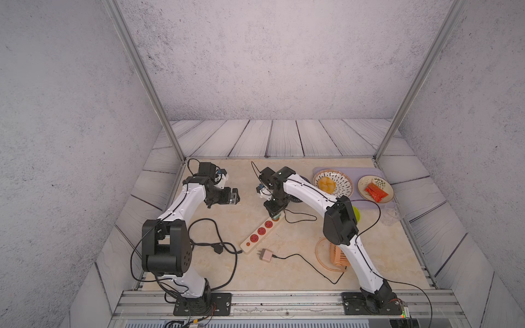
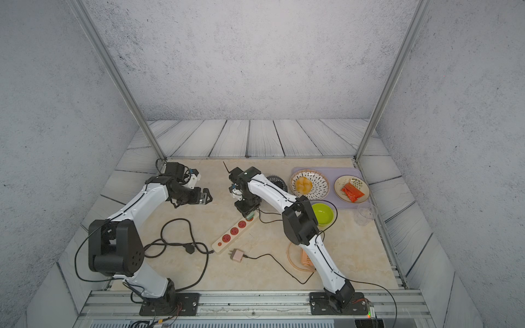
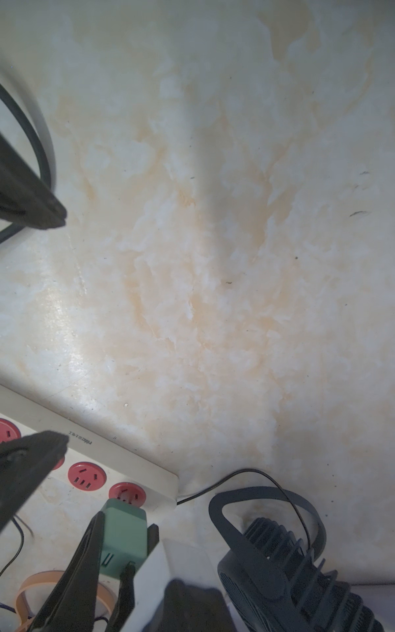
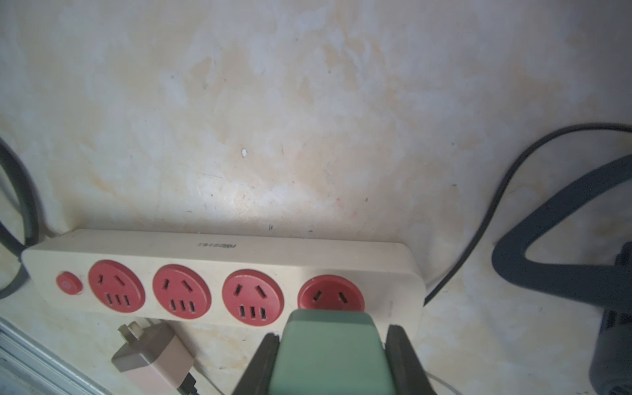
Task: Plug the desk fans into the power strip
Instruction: Insert the plug into the socket.
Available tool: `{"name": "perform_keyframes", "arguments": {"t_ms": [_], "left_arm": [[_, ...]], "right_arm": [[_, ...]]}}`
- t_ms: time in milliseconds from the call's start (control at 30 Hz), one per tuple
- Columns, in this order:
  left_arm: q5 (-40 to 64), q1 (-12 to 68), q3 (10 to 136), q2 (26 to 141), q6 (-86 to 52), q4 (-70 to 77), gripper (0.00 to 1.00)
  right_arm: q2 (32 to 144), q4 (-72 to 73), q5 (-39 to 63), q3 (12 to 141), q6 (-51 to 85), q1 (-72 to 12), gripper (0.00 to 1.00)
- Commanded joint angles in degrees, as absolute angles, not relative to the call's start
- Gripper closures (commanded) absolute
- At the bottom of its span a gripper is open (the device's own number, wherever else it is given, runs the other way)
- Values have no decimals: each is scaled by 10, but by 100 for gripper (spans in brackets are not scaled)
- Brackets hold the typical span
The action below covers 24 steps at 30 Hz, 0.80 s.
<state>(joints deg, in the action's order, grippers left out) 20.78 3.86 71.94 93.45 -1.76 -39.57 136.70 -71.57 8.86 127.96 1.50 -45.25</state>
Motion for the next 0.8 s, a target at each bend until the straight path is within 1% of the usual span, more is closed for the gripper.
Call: {"name": "perform_keyframes", "arguments": {"t_ms": [0, 133, 233, 367, 533, 767], "left_arm": [[211, 34, 713, 938, -20, -391, 1], [213, 34, 718, 940, -21, -395, 1], [211, 34, 716, 939, -21, -392, 1], [213, 34, 717, 940, -21, -393, 1], [213, 34, 715, 938, -22, -392, 1], [213, 34, 715, 938, -22, -392, 1]], "right_arm": [[1399, -704, 89, 1213, -9, -466, 100], [1375, -692, 61, 1167, -45, -465, 100], [1358, -677, 61, 1141, -46, -463, 100], [1327, -629, 91, 1091, -30, -465, 100], [1292, -571, 72, 1019, -10, -458, 100], [1269, -515, 77, 952, 11, -446, 100]]}}
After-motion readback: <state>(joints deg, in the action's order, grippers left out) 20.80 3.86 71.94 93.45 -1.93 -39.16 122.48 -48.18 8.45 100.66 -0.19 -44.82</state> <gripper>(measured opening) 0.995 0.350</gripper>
